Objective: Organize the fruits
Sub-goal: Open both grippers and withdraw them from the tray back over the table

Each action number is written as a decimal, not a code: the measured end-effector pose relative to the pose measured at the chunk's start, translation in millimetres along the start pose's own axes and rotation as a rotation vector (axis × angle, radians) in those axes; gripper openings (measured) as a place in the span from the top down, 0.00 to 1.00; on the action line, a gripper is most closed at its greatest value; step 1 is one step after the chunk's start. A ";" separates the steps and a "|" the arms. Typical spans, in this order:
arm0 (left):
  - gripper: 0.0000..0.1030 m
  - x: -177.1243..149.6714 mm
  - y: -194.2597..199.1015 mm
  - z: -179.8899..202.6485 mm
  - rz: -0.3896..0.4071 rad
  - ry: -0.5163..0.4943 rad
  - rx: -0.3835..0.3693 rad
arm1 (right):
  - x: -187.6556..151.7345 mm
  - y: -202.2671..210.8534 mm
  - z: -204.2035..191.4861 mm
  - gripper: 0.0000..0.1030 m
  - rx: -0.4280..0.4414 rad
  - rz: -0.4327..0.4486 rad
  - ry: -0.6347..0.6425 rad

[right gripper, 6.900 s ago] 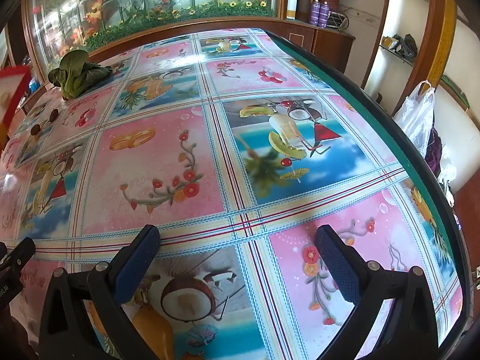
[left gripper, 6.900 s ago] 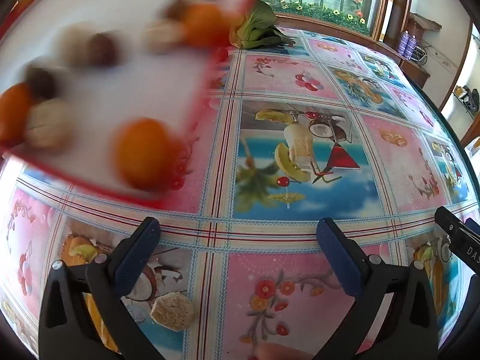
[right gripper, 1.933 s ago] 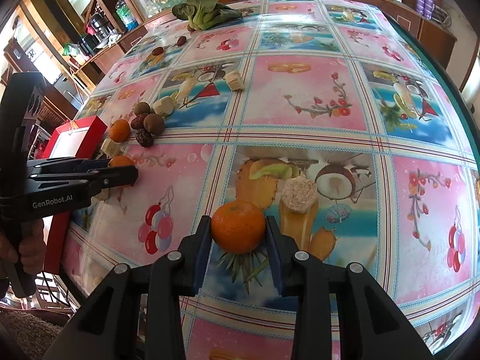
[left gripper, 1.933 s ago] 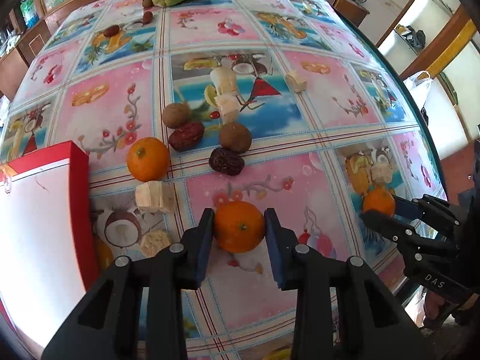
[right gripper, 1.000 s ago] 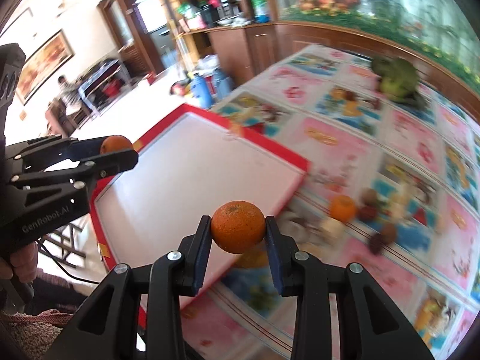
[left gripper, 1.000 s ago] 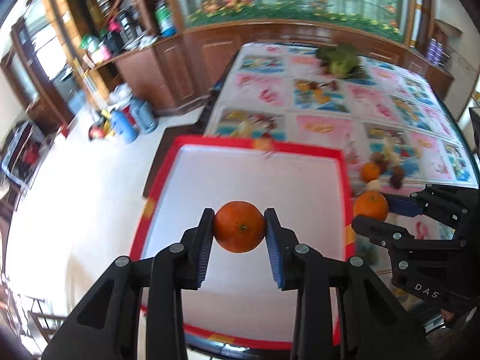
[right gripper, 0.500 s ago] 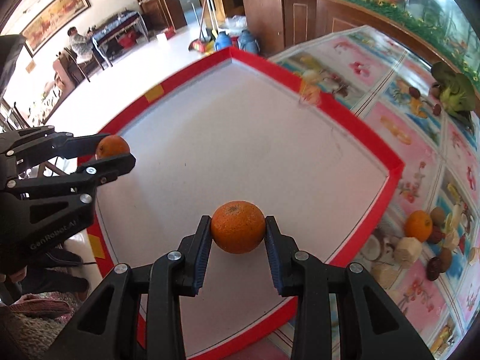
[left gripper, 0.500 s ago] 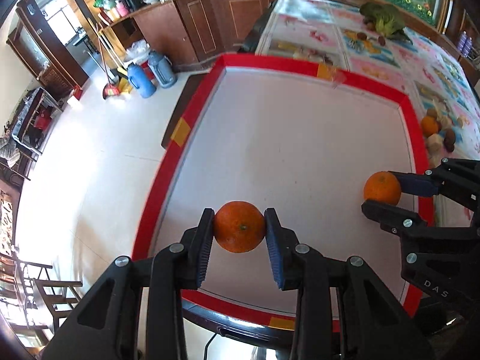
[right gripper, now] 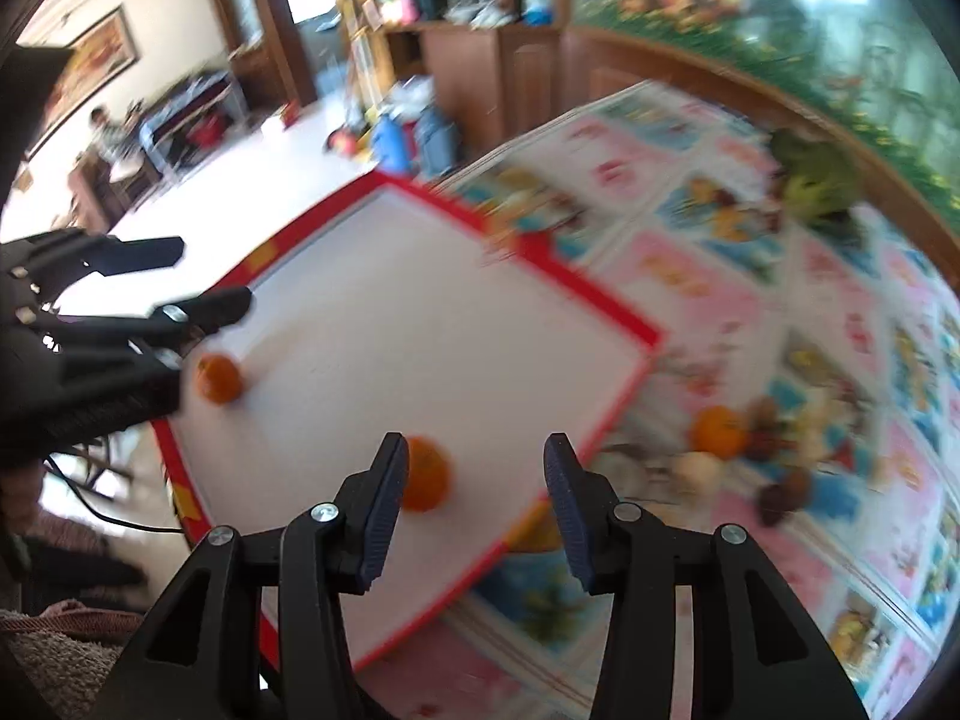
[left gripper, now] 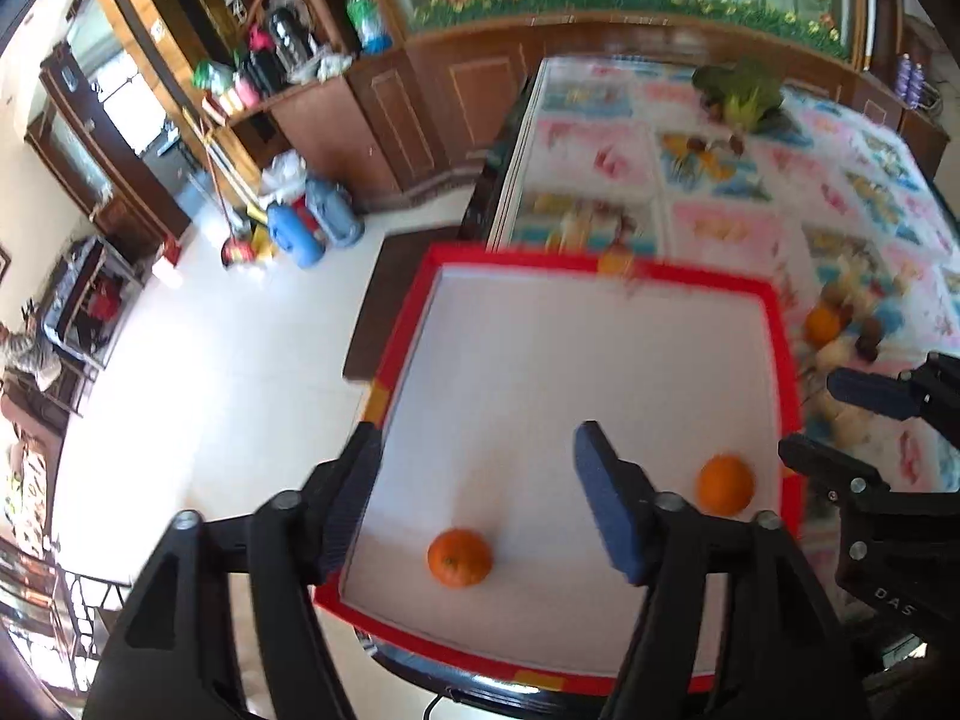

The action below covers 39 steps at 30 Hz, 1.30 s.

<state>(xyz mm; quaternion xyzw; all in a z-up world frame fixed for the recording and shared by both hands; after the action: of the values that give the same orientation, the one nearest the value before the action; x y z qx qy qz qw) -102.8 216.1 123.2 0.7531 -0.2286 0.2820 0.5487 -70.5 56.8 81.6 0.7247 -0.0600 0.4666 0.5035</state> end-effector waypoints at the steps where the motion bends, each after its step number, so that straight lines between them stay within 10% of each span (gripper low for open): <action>1: 0.21 12.2 11.0 5.1 0.041 -0.009 -0.005 | 1.4 5.7 7.5 0.55 -0.021 0.015 -0.013; 15: 0.15 106.7 101.8 87.8 0.283 -0.129 -0.204 | -10.2 98.2 117.2 0.52 -0.270 0.183 -0.302; 39: 0.13 109.2 80.0 134.4 0.214 -0.162 -0.234 | -38.3 115.1 166.4 0.52 -0.318 0.178 -0.366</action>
<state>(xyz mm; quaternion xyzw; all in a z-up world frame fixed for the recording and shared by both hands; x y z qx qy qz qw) -51.3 60.4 220.8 0.6757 -0.3821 0.2485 0.5794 -53.4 -144.5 121.3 0.7005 -0.2864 0.3550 0.5488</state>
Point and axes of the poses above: each gripper's, at about its wrist camera, not at the fingertips, and y roughly against the way its jaws point, z to its right, x to its top, the point moved 1 cm from there along -y, roughly the way its jaws point, and after that the axes turned 11 degrees about z, right-handed, at the moved point
